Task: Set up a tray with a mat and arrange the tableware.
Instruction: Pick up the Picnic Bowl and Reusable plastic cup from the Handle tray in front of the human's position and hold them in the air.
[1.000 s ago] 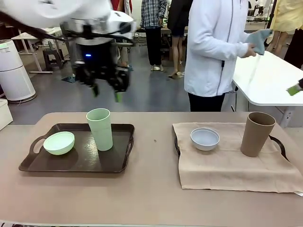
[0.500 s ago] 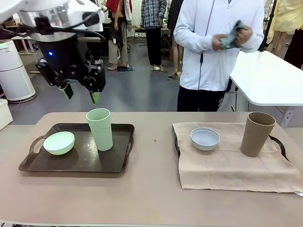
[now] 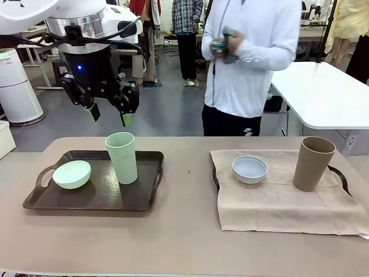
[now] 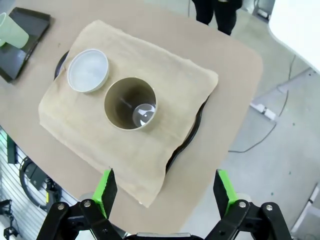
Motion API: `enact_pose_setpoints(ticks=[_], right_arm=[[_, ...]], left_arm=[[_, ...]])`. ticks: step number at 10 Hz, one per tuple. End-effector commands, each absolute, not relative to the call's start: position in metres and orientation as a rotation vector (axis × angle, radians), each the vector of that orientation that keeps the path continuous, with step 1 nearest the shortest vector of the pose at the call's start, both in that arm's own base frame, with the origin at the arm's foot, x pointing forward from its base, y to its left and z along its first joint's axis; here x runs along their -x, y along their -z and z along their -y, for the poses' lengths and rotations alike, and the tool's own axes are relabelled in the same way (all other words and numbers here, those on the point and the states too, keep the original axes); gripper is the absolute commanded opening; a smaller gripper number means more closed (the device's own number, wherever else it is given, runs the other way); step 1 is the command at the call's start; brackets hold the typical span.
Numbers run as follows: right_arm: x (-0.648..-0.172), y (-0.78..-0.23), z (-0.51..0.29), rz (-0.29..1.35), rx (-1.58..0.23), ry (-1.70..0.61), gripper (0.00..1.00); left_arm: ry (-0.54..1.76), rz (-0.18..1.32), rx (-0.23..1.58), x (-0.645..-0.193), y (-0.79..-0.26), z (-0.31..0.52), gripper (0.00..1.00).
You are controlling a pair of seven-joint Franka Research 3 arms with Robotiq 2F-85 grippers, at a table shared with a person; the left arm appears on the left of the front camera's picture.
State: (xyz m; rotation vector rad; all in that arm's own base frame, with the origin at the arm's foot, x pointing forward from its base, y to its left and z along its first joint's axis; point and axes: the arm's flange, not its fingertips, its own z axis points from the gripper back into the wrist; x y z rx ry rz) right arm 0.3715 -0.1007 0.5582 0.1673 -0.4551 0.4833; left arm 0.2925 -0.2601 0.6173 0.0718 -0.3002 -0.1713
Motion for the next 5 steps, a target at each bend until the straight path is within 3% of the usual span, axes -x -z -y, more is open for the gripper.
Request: enact_pose_setpoints(ticks=[1,5], right_arm=[[-0.3752,-0.5597,0.0998,0.462,-0.168,-0.464,1.0],[-0.3752,-0.5597,0.0998,0.462,-0.168,-0.464,1.0]], left_arm=[[0.188,0.297,-0.067,-0.2931,-0.6212,0.2563,0.7],[0.188,0.297,-0.067,-0.2931,-0.6212,0.2563,0.7]])
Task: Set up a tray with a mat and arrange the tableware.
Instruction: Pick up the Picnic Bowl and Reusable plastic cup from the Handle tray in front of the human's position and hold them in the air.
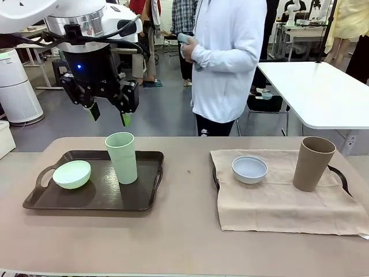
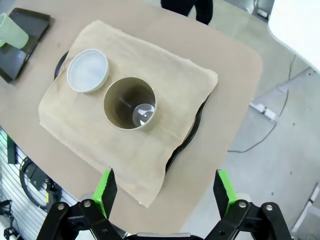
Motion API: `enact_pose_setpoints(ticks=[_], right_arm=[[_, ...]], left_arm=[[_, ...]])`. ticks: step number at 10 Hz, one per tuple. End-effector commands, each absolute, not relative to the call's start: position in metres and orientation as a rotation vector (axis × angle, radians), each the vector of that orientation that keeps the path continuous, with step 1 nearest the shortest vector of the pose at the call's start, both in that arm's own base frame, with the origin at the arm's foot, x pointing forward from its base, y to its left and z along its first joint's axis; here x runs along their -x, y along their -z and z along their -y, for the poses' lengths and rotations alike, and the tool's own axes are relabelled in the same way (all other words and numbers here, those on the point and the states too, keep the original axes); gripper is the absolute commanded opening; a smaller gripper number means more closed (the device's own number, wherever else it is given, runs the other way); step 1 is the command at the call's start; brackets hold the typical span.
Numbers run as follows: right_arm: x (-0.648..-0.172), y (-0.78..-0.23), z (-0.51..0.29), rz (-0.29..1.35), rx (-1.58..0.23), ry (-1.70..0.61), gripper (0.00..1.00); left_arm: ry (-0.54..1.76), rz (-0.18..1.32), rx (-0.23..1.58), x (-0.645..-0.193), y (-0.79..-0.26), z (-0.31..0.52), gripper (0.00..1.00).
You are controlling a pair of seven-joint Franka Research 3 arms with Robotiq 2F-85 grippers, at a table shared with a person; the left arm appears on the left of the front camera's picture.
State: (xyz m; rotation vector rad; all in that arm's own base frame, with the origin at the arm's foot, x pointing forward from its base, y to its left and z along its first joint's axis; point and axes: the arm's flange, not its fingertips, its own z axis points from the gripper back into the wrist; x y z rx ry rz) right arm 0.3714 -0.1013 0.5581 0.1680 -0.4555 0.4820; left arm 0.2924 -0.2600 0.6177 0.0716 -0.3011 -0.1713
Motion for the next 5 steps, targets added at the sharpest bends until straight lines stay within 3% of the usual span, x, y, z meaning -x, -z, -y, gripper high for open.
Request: enact_pose_setpoints(ticks=[1,2,5], right_arm=[[-0.371,-0.558,0.101,0.456,-0.168,-0.482,1.0],[-0.381,-0.559,0.105,0.402,-0.359,-0.343,1.0],[-0.385,-0.54,0.104,-0.004,-0.905,-0.214,1.0]], left_arm=[[0.171,0.301,-0.072,-0.292,-0.618,0.26,0.7],[0.138,0.297,0.033,-0.286,-0.627,0.224,0.7],[0.279,0.205,0.511,-0.256,-0.595,0.102,0.7]])
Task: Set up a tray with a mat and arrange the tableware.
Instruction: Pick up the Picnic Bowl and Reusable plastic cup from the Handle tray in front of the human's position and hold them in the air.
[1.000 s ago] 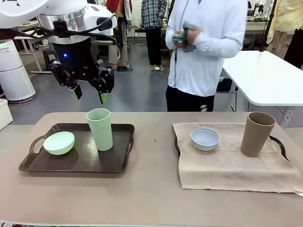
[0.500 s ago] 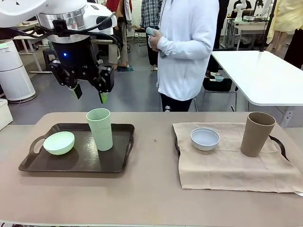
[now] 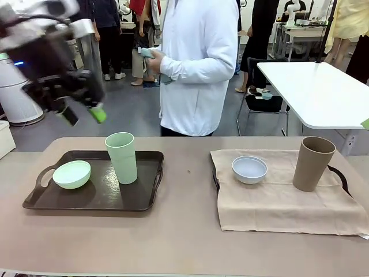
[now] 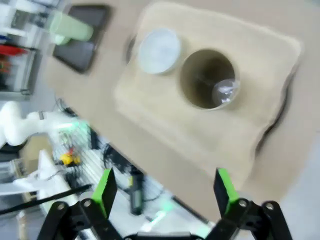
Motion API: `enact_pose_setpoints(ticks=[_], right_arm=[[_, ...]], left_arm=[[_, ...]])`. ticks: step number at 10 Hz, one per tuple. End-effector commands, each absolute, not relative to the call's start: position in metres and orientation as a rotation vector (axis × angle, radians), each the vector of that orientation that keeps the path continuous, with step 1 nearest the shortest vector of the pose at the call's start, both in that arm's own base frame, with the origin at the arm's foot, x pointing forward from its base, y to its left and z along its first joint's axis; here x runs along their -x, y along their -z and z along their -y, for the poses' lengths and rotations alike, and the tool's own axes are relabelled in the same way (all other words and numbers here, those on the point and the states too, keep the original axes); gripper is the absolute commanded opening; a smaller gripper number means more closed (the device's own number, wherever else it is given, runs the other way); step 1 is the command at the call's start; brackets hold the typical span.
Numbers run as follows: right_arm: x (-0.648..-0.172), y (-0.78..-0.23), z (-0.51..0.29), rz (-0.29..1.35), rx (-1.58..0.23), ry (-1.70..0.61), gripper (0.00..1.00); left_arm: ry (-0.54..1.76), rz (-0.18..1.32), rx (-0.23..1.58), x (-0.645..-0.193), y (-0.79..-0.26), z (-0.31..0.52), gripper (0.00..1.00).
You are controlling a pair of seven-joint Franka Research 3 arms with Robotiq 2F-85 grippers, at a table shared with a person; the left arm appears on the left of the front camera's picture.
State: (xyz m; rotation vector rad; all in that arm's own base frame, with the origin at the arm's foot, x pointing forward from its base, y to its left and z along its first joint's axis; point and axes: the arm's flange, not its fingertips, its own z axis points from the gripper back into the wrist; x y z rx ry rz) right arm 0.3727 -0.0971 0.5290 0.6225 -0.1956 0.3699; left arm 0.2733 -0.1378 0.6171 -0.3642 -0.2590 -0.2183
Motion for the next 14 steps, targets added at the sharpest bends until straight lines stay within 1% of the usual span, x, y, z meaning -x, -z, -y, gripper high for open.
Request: enact_pose_setpoints(ticks=[1,2,3,6,7,8,9,11,12,13,14], right_arm=[[-0.379,-0.539,0.101,-0.11,-1.08,-0.222,1.0],[-0.371,-0.536,0.091,-0.068,-1.088,-0.275,1.0],[-0.371,-0.527,0.092,0.113,-0.773,-0.372,1.0],[-0.371,-0.527,0.092,0.113,-0.773,-0.372,1.0],[-0.372,-0.531,0.093,0.08,-0.838,-0.369,1.0],[-0.386,-0.524,0.094,0.015,-1.016,-0.349,1.0],[-0.396,-0.513,0.1,-0.013,-1.097,-0.313,1.0],[-0.394,-0.496,0.101,-0.033,-1.101,-0.298,1.0],[-0.393,-0.49,0.101,-0.042,-1.104,-0.285,1.0],[-0.391,-0.486,0.1,-0.072,-1.177,-0.277,1.0],[-0.388,-0.483,0.102,-0.129,-1.345,-0.261,1.0]], left_arm=[[0.275,0.213,0.593,-0.252,-0.58,0.076,0.7],[0.224,0.339,0.614,-0.253,-0.566,0.058,0.7],[0.261,0.263,0.508,-0.263,-0.601,0.098,0.7],[0.261,0.263,0.508,-0.263,-0.601,0.098,0.7],[0.276,0.286,0.527,-0.256,-0.59,0.089,0.7],[0.223,0.341,0.826,-0.271,-0.605,0.062,0.7],[0.155,0.383,1.08,-0.285,-0.611,0.028,0.7],[0.076,0.407,1.291,-0.307,-0.601,-0.021,0.7],[0.033,0.393,1.37,-0.321,-0.584,-0.032,0.7],[0.018,0.354,1.439,-0.326,-0.566,-0.04,0.7],[0.014,0.263,1.5,-0.325,-0.546,-0.036,0.7]])
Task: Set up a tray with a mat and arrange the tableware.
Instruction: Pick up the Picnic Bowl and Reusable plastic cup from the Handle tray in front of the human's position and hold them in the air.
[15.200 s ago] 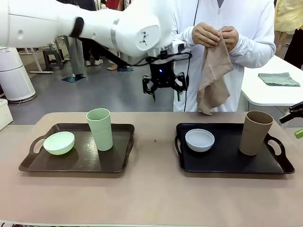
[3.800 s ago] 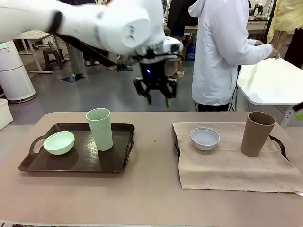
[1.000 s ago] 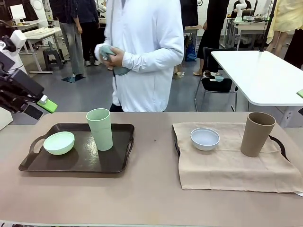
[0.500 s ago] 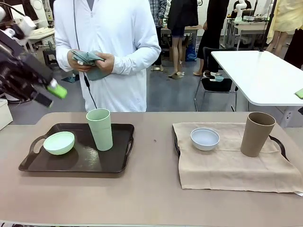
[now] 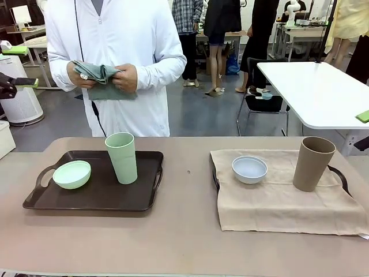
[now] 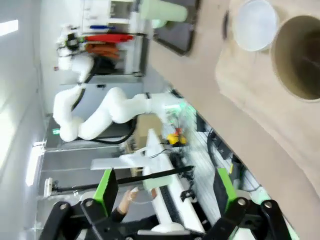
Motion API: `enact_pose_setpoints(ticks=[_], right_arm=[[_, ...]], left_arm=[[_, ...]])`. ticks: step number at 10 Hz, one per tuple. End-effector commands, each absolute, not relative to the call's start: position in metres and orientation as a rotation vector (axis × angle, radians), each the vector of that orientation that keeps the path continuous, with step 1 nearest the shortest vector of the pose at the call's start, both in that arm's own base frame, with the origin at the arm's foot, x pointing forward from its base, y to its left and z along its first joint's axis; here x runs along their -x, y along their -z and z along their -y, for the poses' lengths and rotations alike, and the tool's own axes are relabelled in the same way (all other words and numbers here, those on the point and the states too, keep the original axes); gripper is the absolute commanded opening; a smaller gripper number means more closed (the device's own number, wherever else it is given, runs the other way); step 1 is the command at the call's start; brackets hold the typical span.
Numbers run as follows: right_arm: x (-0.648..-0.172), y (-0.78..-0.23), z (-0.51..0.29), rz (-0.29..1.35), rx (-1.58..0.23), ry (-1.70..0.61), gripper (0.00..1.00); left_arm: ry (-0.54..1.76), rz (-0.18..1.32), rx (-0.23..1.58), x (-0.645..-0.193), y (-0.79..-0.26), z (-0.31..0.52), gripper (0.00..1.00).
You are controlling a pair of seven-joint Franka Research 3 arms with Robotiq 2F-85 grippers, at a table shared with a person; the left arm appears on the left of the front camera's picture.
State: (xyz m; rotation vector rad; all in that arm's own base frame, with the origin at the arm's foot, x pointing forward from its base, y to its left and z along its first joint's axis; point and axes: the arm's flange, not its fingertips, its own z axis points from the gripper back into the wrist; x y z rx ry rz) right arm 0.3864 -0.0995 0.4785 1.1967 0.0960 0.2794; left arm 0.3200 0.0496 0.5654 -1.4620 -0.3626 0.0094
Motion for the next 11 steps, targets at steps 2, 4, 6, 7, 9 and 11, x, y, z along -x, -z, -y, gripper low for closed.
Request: enact_pose_setpoints(ticks=[2,4,6,7,9,11], right_arm=[[-0.374,-0.482,0.101,-0.112,-1.57,-0.203,1.0],[-0.363,-0.479,0.092,-0.055,-1.501,-0.031,1.0],[-0.371,-0.48,0.1,-0.116,-1.532,-0.24,1.0],[-0.367,-0.476,0.104,-0.092,-1.551,-0.163,1.0],[-0.353,-0.479,0.126,0.008,-1.389,-0.024,1.0],[-0.368,-0.477,0.121,-0.022,-1.464,-0.106,1.0]], left_arm=[[0.061,-0.016,1.385,-0.302,-0.514,-0.016,0.7],[0.016,0.112,1.514,-0.315,-0.517,-0.024,0.7],[0.016,0.112,1.514,-0.315,-0.517,-0.024,0.7],[0.016,0.112,1.514,-0.315,-0.517,-0.024,0.7],[0.016,0.112,1.514,-0.315,-0.517,-0.024,0.7],[0.016,0.112,1.514,-0.315,-0.517,-0.024,0.7]])
